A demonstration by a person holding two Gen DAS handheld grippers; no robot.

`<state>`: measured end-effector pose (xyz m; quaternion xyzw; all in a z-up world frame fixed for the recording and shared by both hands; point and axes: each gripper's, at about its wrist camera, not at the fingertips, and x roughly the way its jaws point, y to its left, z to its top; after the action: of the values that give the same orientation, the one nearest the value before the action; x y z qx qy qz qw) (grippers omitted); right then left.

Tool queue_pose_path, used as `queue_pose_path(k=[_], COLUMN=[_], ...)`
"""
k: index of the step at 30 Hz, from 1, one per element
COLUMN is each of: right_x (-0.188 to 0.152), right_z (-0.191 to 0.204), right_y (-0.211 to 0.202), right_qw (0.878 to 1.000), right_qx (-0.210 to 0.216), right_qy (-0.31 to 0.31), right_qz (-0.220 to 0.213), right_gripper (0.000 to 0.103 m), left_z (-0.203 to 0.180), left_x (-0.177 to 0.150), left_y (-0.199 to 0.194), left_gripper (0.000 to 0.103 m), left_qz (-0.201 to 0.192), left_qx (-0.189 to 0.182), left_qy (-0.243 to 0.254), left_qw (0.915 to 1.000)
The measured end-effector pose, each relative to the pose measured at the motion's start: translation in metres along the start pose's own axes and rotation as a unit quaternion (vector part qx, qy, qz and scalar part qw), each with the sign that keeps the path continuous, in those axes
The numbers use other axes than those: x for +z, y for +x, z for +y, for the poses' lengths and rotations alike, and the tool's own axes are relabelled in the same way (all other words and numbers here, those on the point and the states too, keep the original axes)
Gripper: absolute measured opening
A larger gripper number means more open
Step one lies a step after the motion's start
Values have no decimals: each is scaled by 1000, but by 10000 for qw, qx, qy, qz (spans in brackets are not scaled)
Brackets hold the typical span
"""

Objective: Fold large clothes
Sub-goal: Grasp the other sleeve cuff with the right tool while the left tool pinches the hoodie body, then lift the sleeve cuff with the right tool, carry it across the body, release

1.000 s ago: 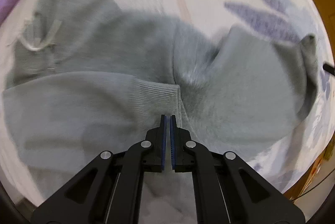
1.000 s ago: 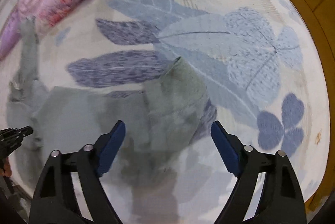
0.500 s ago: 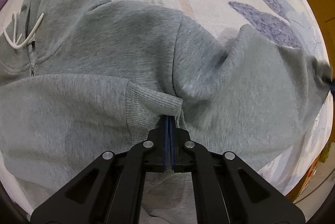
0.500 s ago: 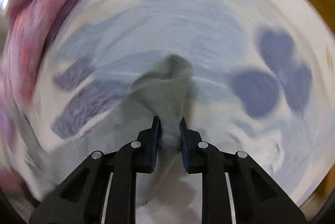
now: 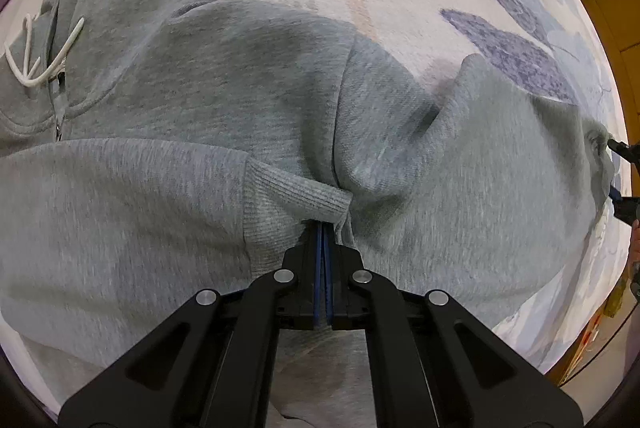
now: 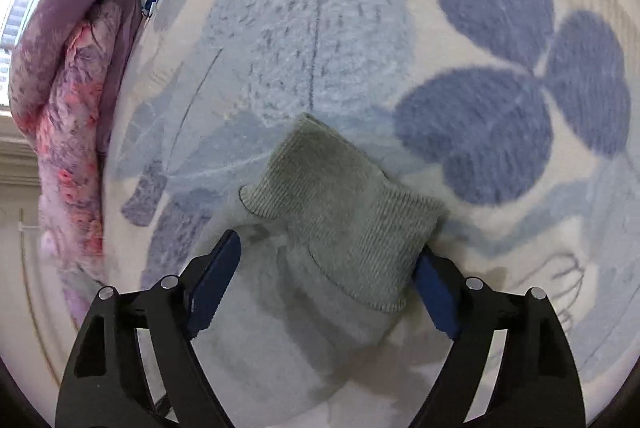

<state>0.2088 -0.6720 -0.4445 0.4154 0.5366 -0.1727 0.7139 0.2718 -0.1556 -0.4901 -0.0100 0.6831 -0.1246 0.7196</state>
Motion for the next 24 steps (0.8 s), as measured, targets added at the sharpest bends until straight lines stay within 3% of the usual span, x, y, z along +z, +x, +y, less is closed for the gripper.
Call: queue_pose_path(k=[1,2,6,13,18,24], right_x=[-1,-2,-7,-14,-19,-42], right_z=[3,2,-8,20,58,131], right_y=[0,1,-5,-67,-120,-168], right_qw=[9998,9996,9999,9955,9845,9624], right_qx=[-162,-250,102,489,1072,1735], right_qy=[-72,-120,-99,-728,-1129,-1749], right_qz=[-79,-85,54,-360,-813,-1144], right_gripper=[34,19,13,11,9,9], left_z=[0,2,7,8,7,8], left_x=[0,-1,-6,-11,-14,-17], left_y=[2,2,0,-4,-5,-8], left_gripper=[3,3,3,3,3,3], left_qz=[-10,-39,-141,-195,-283,-347], left_qx=[-18,-57,-86,13,30,-47], left_qy=[1,-41,-138,-291,-315,-399], left_qw=[10000,10000,9998,9994,9991,9986])
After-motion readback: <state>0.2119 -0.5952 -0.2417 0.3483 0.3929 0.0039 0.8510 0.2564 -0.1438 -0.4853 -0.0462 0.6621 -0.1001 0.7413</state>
